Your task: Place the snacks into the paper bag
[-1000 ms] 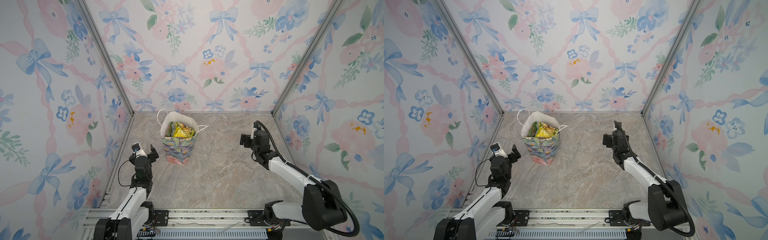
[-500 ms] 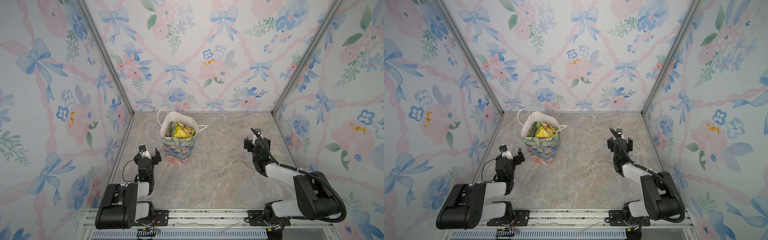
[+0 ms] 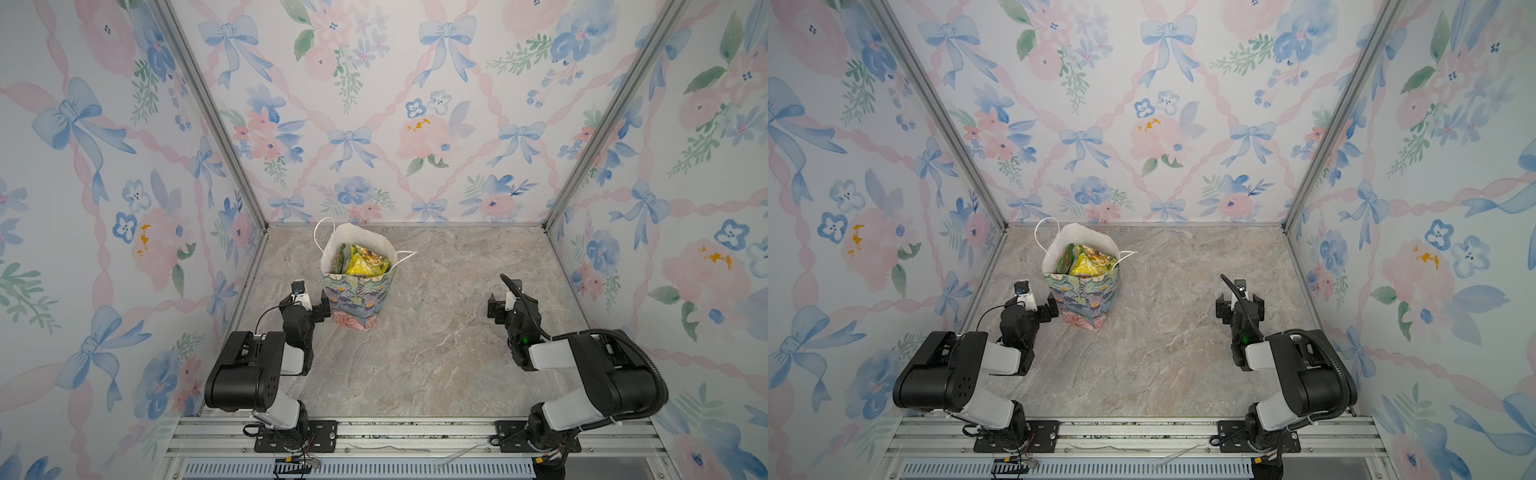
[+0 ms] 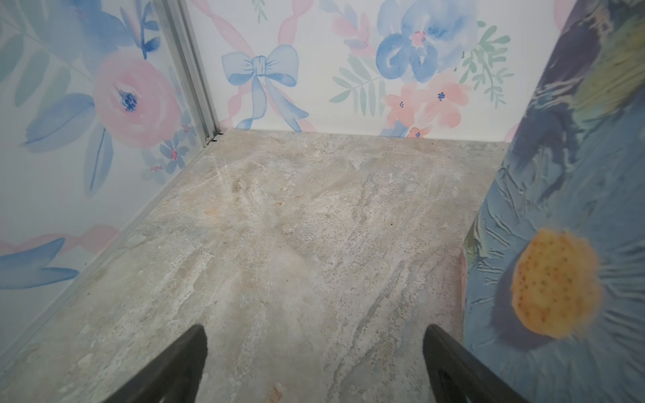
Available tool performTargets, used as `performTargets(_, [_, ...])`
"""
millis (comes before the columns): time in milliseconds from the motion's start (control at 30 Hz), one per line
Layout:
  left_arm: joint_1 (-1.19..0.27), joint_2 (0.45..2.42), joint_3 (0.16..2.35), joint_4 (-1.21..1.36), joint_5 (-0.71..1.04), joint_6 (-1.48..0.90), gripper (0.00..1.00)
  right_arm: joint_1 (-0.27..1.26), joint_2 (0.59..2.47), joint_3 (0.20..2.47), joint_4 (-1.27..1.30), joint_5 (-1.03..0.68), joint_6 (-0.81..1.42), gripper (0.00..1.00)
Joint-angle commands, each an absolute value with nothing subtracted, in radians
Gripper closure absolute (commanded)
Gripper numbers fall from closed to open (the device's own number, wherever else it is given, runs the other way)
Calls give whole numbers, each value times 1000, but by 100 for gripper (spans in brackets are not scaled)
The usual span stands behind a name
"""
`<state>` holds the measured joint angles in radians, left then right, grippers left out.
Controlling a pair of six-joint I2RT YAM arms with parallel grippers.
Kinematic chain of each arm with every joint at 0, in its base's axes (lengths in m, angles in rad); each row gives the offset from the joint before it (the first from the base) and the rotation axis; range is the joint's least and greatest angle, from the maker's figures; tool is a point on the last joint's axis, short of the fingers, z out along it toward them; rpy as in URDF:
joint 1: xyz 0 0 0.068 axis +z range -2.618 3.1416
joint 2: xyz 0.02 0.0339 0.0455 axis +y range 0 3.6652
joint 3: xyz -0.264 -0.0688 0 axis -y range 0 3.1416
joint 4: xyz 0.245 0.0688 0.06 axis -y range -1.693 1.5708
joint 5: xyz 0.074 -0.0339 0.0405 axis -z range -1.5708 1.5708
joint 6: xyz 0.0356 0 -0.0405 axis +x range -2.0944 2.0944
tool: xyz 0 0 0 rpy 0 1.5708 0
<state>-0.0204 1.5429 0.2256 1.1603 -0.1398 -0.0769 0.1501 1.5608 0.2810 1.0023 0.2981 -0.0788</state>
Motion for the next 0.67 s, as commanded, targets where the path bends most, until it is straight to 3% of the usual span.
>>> performTargets(0, [-26, 1546, 238, 1176, -128, -51, 2, 139, 1566, 287, 1129, 267, -67, 3])
performTargets(633, [-25, 1547, 246, 1162, -119, -47, 2, 111, 1562, 361, 986, 278, -24, 3])
